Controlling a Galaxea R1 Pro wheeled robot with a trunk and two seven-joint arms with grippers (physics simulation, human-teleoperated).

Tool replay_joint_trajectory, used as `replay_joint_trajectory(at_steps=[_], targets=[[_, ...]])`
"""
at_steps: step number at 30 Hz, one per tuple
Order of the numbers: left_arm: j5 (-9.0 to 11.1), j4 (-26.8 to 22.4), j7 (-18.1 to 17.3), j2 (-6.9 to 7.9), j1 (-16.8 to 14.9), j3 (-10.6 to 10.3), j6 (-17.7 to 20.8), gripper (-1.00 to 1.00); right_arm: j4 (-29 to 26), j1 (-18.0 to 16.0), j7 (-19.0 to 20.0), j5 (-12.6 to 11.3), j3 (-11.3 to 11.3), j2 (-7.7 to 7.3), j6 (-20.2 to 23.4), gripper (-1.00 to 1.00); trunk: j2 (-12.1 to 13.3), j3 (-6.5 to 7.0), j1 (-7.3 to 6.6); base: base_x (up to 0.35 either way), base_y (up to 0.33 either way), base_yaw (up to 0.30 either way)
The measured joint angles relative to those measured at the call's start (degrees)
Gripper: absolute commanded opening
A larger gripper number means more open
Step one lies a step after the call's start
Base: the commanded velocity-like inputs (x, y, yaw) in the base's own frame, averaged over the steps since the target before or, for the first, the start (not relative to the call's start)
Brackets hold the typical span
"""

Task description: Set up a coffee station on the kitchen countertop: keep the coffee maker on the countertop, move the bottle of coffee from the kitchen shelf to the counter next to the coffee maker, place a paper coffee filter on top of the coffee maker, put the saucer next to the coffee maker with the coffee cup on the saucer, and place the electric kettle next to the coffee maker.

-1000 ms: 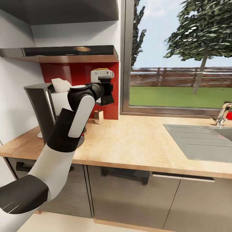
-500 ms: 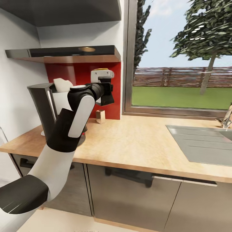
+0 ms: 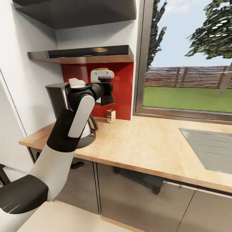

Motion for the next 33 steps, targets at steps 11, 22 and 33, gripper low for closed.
replay_joint_trajectory(at_steps=[11,22,33], targets=[[0.1,0.7,0.0,0.00,0.0,0.0,-0.2,-1.00,0.0,0.0,0.0,0.0,0.0,0.00,0.0,1.00,0.0,0.00,0.01,0.038,-0.189,0.119],[0.2,0.9,0.0,0.09,0.0,0.0,-0.3,-1.00,0.0,0.0,0.0,0.0,0.0,0.00,0.0,1.00,0.0,0.00,0.01,0.073,-0.172,0.004],[0.2,3.4,-0.2,0.39,6.3,0.1,-7.8,-1.00,0.0,0.0,0.1,0.0,0.0,0.00,0.0,1.00,0.0,-0.01,0.01,0.006,-0.013,0.000]])
